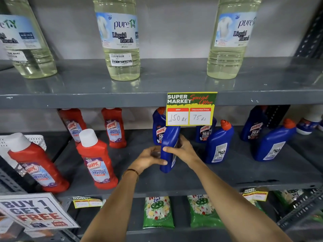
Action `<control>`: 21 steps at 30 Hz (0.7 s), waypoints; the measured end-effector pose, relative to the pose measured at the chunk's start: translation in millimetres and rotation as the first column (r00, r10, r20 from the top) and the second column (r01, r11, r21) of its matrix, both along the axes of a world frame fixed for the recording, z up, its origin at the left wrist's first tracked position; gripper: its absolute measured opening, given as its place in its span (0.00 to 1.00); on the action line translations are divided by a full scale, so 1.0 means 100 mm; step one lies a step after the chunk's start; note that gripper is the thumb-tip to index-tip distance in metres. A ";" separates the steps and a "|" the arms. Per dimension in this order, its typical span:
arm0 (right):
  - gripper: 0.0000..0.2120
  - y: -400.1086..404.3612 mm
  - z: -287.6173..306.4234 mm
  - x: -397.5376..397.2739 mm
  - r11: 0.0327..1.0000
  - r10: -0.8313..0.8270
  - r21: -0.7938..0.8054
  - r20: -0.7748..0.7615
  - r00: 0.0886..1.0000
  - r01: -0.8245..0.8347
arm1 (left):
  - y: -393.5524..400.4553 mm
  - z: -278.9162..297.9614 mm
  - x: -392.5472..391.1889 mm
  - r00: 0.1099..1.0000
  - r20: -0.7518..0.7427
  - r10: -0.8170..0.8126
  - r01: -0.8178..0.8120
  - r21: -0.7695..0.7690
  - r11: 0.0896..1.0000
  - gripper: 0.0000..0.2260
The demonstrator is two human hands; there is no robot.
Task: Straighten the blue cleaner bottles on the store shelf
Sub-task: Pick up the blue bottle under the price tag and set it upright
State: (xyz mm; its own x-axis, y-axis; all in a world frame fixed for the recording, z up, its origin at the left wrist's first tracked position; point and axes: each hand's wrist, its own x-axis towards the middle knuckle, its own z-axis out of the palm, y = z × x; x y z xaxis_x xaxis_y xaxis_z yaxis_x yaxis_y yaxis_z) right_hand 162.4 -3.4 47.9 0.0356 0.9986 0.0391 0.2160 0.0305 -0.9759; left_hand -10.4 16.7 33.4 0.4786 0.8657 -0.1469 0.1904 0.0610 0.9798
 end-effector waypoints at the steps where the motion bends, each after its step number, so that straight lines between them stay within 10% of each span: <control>1: 0.34 -0.01 0.02 0.01 0.999 0.049 -0.005 -0.006 0.999 -0.049 | 0.01 0.00 -0.02 0.997 -0.006 -0.075 0.075 -0.033 0.997 0.29; 10: 0.28 -0.04 0.17 0.03 0.965 0.254 -0.045 -0.079 0.964 -0.258 | 0.02 0.00 0.07 0.985 0.093 -0.147 0.163 -0.201 0.966 0.25; 21: 0.24 0.11 0.18 -0.04 0.996 0.085 -0.002 -0.058 0.995 -0.085 | -0.03 -0.03 0.40 0.860 -0.185 0.476 -0.419 0.277 0.865 0.38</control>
State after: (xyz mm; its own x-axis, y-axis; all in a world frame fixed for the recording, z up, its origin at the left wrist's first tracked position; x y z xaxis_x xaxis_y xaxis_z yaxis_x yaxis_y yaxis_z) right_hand 158.3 7.6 65.7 -0.0474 0.9983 0.0349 0.1557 0.0419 -0.9869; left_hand 29.6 13.6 30.8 0.0055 0.9999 0.0128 0.4244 -0.0140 0.9054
